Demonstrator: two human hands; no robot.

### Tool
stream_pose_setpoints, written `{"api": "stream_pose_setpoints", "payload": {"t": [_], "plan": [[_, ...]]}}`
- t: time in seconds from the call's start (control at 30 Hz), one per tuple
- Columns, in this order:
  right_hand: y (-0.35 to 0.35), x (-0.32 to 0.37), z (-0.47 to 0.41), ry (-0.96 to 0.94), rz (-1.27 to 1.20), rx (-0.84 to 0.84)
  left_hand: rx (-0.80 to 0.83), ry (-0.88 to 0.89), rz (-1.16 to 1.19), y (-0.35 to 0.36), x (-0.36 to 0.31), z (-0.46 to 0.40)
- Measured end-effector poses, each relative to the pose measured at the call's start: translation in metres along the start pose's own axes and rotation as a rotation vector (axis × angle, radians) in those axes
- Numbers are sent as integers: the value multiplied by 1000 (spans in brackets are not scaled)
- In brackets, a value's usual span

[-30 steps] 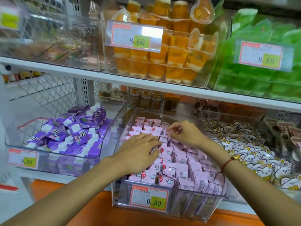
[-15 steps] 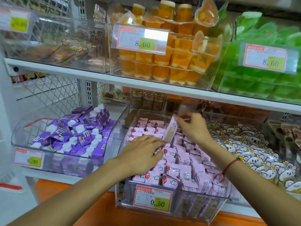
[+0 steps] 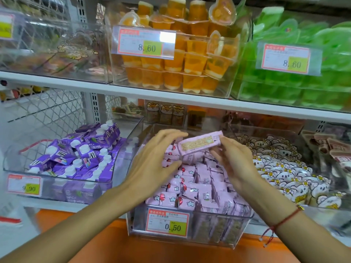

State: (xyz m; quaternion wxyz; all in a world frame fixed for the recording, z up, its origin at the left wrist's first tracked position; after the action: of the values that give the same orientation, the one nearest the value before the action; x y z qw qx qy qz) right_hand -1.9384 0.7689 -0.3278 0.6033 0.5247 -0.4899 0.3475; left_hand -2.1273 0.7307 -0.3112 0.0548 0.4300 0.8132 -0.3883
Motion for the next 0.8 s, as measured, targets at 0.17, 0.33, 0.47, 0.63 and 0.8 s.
{"api": "stream_pose_setpoints", "payload": {"t": [0.17,0.33,0.47,0.63,0.8], "plan": [[8,0,8,47,40,66,-45,-53,134,-12,-1,-1],[14,28,19,-375,590,63,-106,-503,629,-8,14,1],[38,38,42,-712,828,398,-63,-635,749,-2,12,5],[43,28,42,-847,1144,361,-50,-649,700,1,13,4],[32,16,23,-428,707,397,-33,-544,580,3,18,2]]}}
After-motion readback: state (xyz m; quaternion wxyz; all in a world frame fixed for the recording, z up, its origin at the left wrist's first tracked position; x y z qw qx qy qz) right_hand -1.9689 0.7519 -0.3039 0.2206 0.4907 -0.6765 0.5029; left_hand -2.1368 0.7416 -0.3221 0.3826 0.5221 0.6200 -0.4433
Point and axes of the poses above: each hand's wrist, its own z-axis away from the middle knuckle, its own y-axis out of the palm, x = y × z, the point moved 6 cm from there along -z, towards the middle knuckle
